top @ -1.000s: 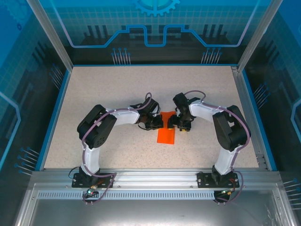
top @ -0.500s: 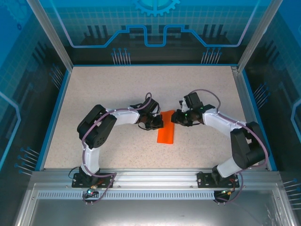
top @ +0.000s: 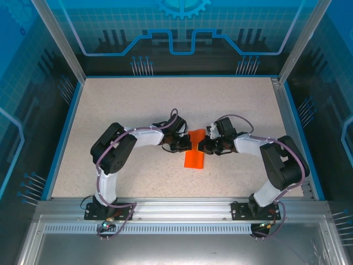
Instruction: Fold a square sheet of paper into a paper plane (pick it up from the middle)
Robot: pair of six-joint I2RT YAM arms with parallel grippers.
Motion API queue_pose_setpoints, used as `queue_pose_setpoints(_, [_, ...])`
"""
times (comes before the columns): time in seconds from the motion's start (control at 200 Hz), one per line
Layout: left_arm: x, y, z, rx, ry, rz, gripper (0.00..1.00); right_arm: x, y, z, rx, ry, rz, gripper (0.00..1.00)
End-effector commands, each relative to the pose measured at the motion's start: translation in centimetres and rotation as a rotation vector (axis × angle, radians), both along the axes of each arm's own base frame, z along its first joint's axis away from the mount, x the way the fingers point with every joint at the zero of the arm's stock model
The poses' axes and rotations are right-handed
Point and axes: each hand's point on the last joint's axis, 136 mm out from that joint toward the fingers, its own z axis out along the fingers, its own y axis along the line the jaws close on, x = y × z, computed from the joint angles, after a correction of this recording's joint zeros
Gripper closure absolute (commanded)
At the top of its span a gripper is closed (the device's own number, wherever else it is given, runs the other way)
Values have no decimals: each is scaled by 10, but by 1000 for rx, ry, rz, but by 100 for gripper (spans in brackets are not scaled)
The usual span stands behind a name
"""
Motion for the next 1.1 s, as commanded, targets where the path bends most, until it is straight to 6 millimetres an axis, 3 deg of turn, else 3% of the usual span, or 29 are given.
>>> queue_pose_setpoints(0.0, [-18, 10, -28, 83, 57, -24, 100, -2, -10, -11, -4, 11, -6, 98])
queue_pose_setpoints(0.45, [-20, 12, -32, 92, 65, -29, 100, -24, -40, -55, -99, 87, -15, 96])
queue_pose_setpoints(0.54, [-20, 13, -32, 91, 66, -29, 100, -21, -33, -44, -57, 62, -2, 96])
queue_pose_setpoints(0.705, [-20, 13, -32, 92, 65, -29, 100, -13, -14, -6, 68, -32, 29, 95])
queue_pose_setpoints(0.835, [-20, 12, -32, 94, 65, -29, 100, -19, -6, 0, 99, -39, 61, 92])
queue_pose_setpoints(1.095, [-20, 12, -32, 93, 66, -30, 100, -38, -18, -41, 22, 27, 48, 93])
